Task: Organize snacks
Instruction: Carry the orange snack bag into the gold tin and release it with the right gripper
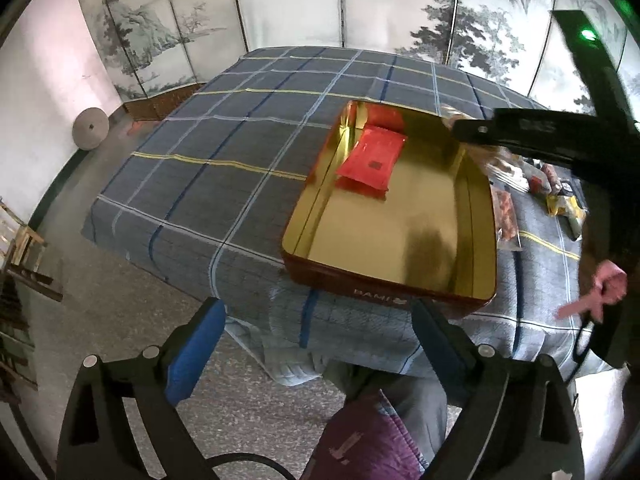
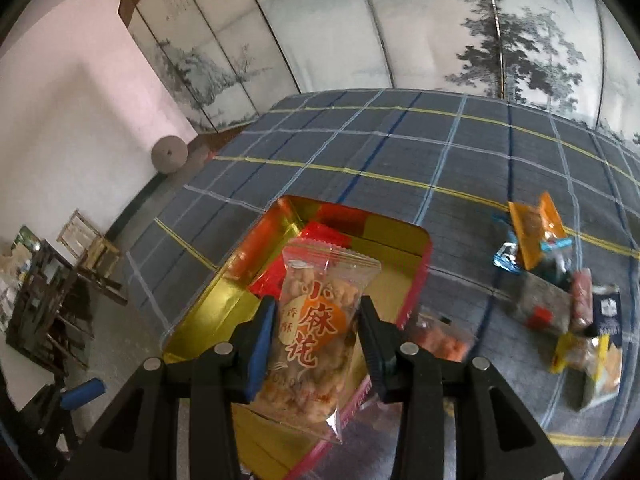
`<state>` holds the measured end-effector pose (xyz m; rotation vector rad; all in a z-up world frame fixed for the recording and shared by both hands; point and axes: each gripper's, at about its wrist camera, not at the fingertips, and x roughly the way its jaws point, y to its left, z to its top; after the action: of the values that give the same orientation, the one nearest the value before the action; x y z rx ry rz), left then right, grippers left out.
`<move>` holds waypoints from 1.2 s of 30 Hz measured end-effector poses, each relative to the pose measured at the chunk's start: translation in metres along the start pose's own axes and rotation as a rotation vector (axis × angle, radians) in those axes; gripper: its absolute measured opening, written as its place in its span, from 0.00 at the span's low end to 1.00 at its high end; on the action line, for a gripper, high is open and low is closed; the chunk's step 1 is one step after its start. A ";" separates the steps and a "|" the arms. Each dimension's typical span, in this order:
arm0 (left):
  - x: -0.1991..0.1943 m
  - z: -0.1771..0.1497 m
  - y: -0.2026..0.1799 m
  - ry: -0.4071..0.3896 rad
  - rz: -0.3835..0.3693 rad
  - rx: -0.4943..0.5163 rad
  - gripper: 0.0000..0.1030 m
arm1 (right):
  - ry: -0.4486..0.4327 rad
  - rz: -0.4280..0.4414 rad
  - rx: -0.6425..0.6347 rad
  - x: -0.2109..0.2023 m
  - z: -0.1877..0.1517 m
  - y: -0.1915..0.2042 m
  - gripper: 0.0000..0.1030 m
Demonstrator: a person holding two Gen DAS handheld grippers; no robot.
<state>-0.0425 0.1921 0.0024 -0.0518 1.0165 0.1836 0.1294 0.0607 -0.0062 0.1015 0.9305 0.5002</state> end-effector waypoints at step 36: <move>0.004 -0.006 0.016 -0.022 -0.031 0.011 0.97 | 0.084 -0.162 -0.013 0.076 0.006 0.000 0.39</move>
<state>-0.0485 0.2080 -0.0038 -0.0554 0.9936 0.1496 0.1714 0.0964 -0.0589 -0.0066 1.0085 0.3628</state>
